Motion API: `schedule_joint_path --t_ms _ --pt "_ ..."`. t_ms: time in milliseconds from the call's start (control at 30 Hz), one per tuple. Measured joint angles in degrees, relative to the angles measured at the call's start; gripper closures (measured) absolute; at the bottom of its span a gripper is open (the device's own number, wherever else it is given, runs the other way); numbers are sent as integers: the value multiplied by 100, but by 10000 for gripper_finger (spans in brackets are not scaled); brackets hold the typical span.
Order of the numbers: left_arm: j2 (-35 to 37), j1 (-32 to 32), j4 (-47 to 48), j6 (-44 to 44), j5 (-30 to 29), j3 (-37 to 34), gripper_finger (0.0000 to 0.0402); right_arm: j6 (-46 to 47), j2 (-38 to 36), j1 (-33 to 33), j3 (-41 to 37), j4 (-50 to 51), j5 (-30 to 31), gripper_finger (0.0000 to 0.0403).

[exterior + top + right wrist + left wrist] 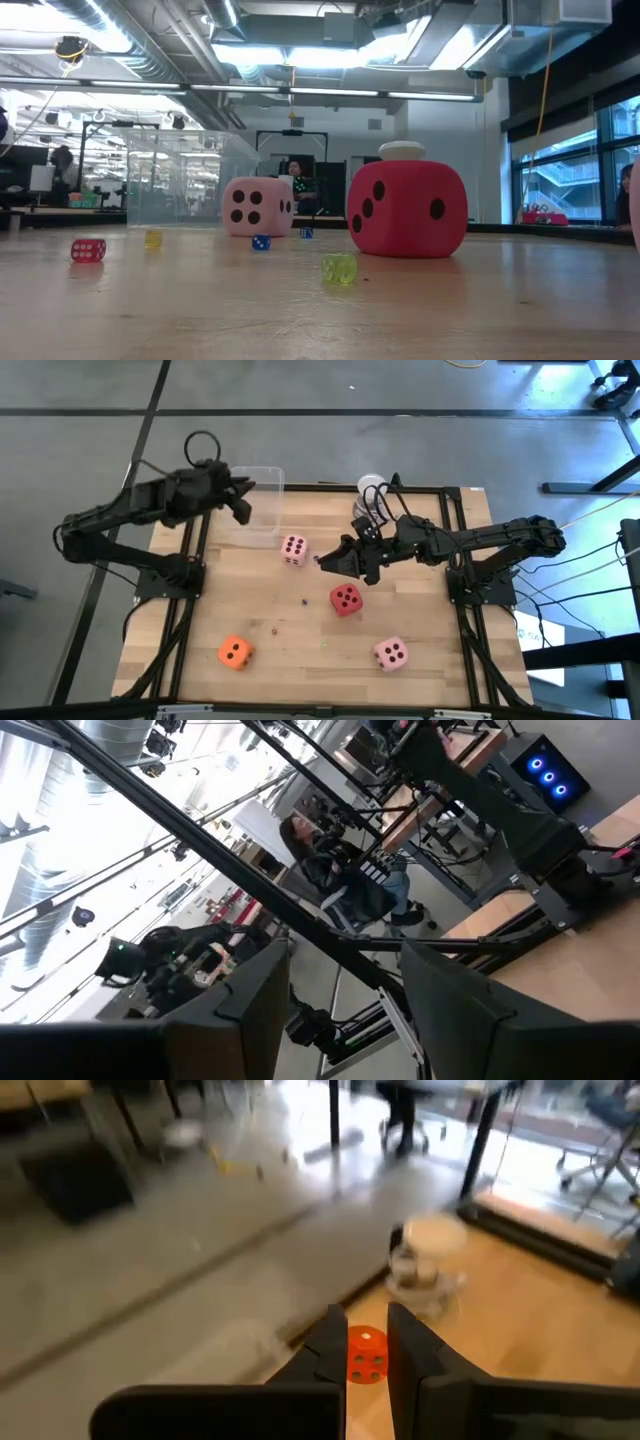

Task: Pick & Place Dice
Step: Put the small orange dice in the transparent bin

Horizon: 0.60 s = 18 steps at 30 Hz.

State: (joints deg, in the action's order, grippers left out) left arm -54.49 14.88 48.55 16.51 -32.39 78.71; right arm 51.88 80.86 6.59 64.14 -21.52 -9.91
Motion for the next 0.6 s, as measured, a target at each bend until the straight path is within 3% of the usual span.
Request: schedule_joint_path --t_ms 233,400,600 --pt "-170 1475 739 240 2284 -262 389 0 2 2 -2 104 -1 210" --pt "-603 2122 852 -20 3049 -625 389 0 2 81 -2 158 0 210" --pt "-1295 2597 864 -444 3546 -971 389 -7 2 265 -2 186 -2 211"
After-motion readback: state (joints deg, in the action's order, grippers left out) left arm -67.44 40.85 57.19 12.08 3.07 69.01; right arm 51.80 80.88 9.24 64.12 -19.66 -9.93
